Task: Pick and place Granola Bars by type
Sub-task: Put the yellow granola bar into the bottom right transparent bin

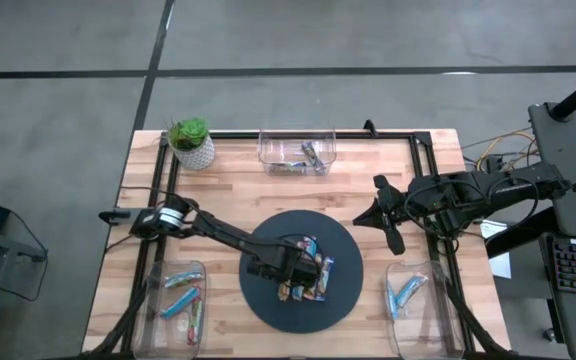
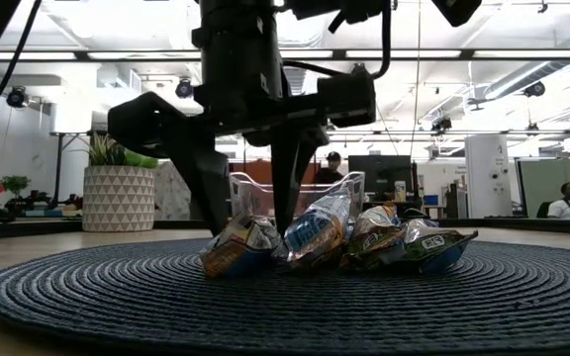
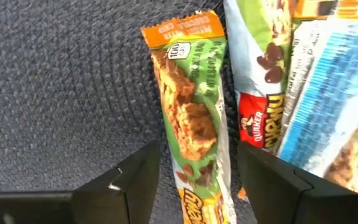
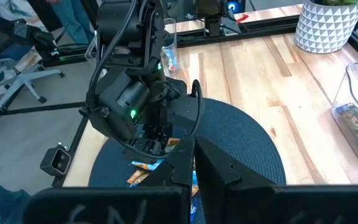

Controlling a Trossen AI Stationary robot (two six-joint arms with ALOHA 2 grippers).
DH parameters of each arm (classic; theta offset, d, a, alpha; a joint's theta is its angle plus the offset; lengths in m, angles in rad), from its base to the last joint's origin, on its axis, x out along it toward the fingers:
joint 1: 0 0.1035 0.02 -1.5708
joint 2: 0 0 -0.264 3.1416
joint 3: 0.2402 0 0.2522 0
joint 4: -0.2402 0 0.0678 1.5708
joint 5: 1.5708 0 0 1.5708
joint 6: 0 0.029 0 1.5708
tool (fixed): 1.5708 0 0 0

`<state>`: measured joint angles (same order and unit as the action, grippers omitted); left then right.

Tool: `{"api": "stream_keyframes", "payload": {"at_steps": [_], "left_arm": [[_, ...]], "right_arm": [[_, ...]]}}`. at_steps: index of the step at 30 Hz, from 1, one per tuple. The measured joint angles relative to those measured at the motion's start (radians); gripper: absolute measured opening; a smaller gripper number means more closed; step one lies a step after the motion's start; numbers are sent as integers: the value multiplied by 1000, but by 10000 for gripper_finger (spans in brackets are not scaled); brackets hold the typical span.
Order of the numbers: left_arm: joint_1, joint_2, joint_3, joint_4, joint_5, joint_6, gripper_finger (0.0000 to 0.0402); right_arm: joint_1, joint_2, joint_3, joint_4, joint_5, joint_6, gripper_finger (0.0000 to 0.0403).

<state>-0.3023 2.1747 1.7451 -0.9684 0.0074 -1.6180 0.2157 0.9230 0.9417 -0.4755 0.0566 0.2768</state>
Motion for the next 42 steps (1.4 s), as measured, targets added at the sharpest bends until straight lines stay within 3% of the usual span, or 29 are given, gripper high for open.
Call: {"api": "stream_keyframes", "payload": {"at_steps": [17, 32, 42], "left_arm": [[1, 14, -20, 19, 59, 2, 193], [7, 14, -23, 26, 64, 39, 89], [11, 14, -23, 35, 65, 49, 67]], "right_arm": [[0, 0, 0, 0, 26, -26, 8], [0, 0, 0, 0, 57, -48, 8], [0, 0, 1, 0, 60, -49, 8]]}}
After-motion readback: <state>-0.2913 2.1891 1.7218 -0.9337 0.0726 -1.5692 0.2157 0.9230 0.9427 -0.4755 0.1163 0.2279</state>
